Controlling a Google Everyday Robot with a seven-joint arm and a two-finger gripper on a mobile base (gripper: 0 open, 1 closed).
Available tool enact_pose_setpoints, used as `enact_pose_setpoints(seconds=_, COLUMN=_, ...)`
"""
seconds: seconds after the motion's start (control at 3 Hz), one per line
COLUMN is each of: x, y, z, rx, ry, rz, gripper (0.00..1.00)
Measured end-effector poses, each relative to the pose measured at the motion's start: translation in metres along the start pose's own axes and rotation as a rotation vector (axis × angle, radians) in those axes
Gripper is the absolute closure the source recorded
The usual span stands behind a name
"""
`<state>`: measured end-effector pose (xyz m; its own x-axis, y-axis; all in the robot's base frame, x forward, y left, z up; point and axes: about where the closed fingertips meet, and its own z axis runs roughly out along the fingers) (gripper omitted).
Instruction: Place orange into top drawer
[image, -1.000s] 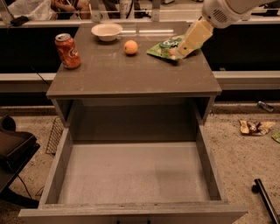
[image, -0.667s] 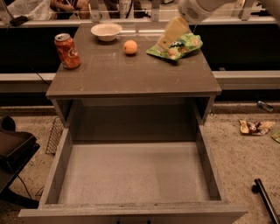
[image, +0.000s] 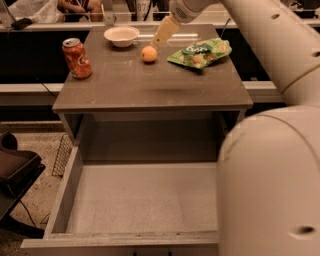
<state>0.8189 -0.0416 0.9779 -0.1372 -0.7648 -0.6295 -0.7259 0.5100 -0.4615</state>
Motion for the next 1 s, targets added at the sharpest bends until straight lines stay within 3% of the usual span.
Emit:
enact_pose_setpoints(seconds=0.33, x=-0.003, y=0.001, z=0.041, rx=-0.027, ry=-0.001, rz=0.039, gripper=0.00)
enact_pose_setpoints(seconds=0.67, x=-0.003, y=-0.001, z=0.050, rx=-0.028, ry=-0.004, rz=0.047, gripper=0.00)
enact_pose_setpoints(seconds=1.0, x=0.003, y=0.009, z=0.073, rx=-0.077, ry=-0.033, rz=0.089, gripper=0.00)
